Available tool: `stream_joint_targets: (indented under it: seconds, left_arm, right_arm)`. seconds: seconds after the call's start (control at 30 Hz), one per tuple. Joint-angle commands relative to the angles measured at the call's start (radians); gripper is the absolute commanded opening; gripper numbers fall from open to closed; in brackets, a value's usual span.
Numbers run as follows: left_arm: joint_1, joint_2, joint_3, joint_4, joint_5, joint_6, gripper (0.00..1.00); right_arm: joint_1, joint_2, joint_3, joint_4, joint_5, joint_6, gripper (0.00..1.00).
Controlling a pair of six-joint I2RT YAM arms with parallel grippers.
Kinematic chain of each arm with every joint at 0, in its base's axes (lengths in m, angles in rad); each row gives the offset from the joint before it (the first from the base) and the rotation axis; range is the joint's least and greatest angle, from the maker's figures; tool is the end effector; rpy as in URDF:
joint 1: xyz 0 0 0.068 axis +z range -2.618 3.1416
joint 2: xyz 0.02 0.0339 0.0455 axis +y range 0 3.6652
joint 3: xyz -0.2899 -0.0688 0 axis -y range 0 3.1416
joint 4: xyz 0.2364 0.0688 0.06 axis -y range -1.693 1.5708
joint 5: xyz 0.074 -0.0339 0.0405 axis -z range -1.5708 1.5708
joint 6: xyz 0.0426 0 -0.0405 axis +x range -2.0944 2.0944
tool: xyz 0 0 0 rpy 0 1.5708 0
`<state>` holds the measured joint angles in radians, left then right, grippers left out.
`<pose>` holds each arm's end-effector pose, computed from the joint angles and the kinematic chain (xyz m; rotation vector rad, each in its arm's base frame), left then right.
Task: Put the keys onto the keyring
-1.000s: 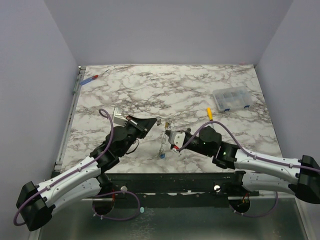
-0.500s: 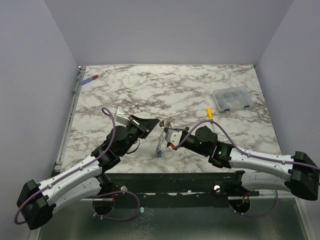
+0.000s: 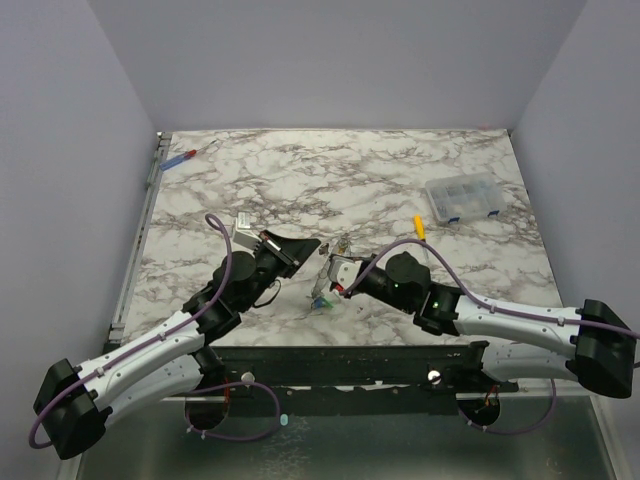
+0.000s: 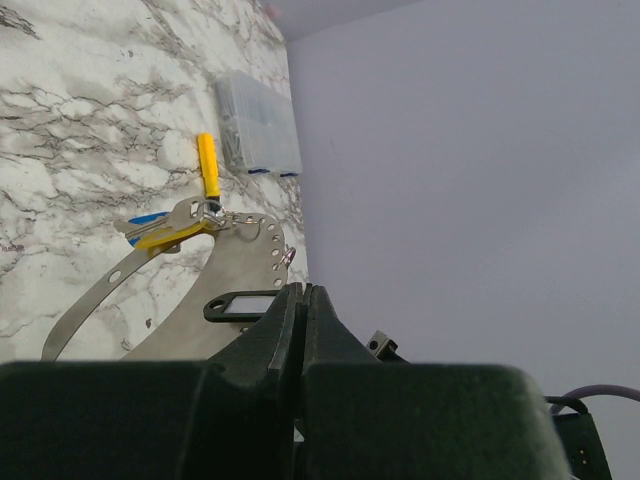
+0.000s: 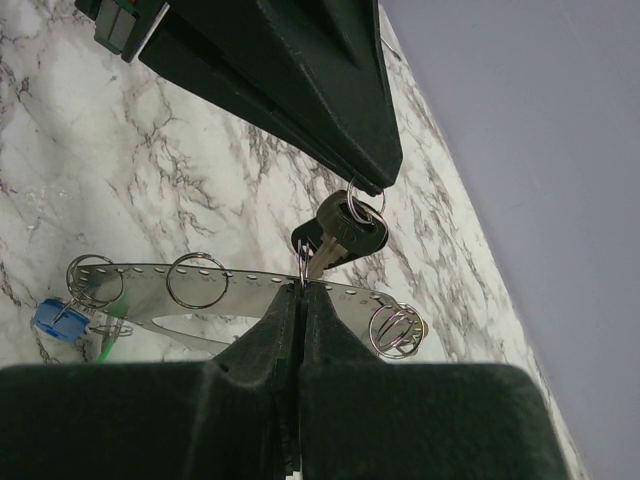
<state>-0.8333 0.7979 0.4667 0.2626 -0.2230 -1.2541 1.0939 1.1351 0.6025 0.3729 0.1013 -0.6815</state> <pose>0.1253 -0.1239 0.2930 -0.5686 1.7477 -1.3720 0.1171 0.2172 0.2895 -1.2968 1.1518 0.2162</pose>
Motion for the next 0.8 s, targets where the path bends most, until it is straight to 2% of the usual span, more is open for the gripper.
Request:
stream_joint_targets:
  seconds: [0.0, 0.77]
  left_arm:
    - [-0.005, 0.007, 0.004, 0.027, 0.039, 0.022, 0.00]
    - [-0.008, 0.046, 0.007, 0.045, 0.068, 0.036, 0.00]
  right_arm:
    - [0.008, 0.006, 0.038, 0.056, 0.044, 0.007, 0.00]
    - [0.008, -0.003, 0.052, 0.026, 0.053, 0.000, 0.01]
